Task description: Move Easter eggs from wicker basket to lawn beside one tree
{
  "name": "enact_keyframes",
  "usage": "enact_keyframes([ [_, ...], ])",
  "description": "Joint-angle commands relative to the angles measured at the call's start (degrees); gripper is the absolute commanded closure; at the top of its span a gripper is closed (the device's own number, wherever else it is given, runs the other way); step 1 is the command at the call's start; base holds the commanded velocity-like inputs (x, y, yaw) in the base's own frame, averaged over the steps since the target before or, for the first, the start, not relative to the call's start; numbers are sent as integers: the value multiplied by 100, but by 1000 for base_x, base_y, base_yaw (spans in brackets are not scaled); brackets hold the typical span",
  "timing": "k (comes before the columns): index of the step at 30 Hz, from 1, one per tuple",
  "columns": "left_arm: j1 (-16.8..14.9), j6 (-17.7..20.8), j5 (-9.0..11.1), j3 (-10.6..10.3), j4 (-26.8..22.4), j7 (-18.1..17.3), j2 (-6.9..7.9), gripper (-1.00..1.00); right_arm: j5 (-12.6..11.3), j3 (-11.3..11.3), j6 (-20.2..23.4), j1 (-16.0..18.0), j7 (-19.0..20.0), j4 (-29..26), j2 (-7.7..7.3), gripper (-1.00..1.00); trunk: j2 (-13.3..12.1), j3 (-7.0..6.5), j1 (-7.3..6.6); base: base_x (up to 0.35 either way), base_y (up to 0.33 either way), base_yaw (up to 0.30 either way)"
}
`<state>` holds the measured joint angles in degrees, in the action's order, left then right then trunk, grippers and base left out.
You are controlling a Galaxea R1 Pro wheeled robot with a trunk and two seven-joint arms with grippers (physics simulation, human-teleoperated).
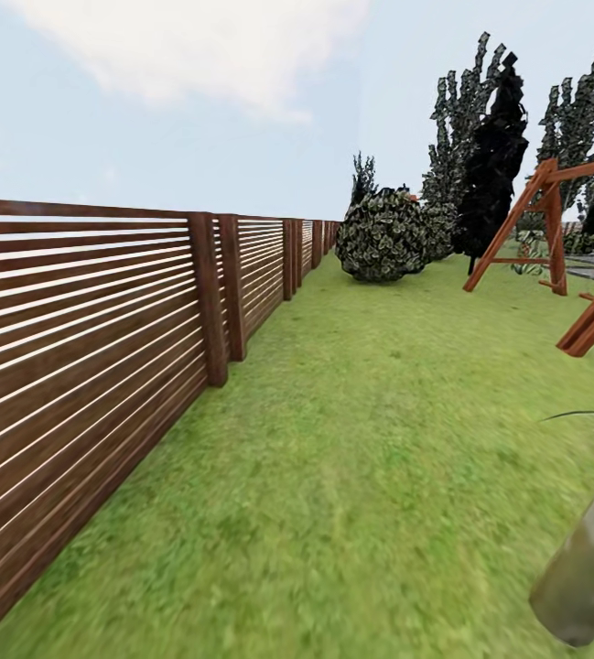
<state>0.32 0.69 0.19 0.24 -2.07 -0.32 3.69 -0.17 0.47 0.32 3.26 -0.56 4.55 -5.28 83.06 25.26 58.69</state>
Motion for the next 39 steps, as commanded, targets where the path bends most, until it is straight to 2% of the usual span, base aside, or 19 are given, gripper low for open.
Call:
enact_keyframes([
  [1, 3, 8, 1, 2, -13, -3, 1, -100, -1, 5, 3, 8, -6, 10, 0, -100, 2, 5, 3, 335, 0, 0],
  [39, 3, 1, -10, 3, -4, -3, -8, -100, -1, 5, 3, 8, -5, 10, -8, -100, 2, 5, 3, 335, 0, 0],
])
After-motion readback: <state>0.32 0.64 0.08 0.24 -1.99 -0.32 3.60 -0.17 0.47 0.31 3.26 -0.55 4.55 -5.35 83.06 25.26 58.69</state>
